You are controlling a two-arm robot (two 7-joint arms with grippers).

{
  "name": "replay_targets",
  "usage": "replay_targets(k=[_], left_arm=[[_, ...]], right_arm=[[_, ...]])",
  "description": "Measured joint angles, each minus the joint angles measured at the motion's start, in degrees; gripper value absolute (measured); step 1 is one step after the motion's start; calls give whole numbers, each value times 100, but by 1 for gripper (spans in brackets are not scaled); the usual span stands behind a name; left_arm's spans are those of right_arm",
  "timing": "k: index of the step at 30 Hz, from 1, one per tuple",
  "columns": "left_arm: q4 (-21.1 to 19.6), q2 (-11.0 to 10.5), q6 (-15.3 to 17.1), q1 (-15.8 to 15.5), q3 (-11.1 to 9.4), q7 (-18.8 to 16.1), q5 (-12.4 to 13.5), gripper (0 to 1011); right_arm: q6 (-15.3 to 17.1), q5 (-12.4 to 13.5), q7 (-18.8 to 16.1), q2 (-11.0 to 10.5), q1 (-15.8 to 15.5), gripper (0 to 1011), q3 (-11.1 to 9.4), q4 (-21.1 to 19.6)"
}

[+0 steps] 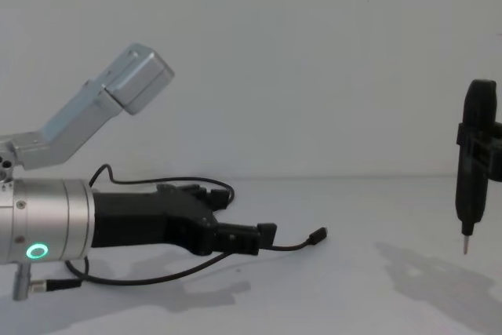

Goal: Pick up the data cable with the one hand.

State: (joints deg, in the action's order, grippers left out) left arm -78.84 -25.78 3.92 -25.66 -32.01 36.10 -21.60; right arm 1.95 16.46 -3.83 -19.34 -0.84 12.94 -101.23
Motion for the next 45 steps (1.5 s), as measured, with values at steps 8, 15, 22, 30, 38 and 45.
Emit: replay_targets(k=[8, 15, 22, 30, 38, 45], left_arm=[[230, 3, 76, -194, -123, 357, -98, 1001], [403, 39, 78, -347, -226, 501, -116, 1001], [604, 96, 12, -510, -347, 565, -30, 1001], [949, 215, -104, -719, -482, 616, 73, 1001], [1324, 342, -222, -888, -536, 648, 152, 1001], [1795, 534, -366, -1067, -555, 687, 201, 998]], right_arm=[[0, 0, 0, 0, 0, 269, 0, 0], [0, 0, 0, 1, 0, 269, 0, 0], [0, 0, 0, 0, 0, 269, 0, 0], [0, 0, 0, 1, 0, 269, 0, 0], [0, 0, 0, 0, 0, 269, 0, 0], [0, 0, 0, 0, 0, 269, 0, 0]])
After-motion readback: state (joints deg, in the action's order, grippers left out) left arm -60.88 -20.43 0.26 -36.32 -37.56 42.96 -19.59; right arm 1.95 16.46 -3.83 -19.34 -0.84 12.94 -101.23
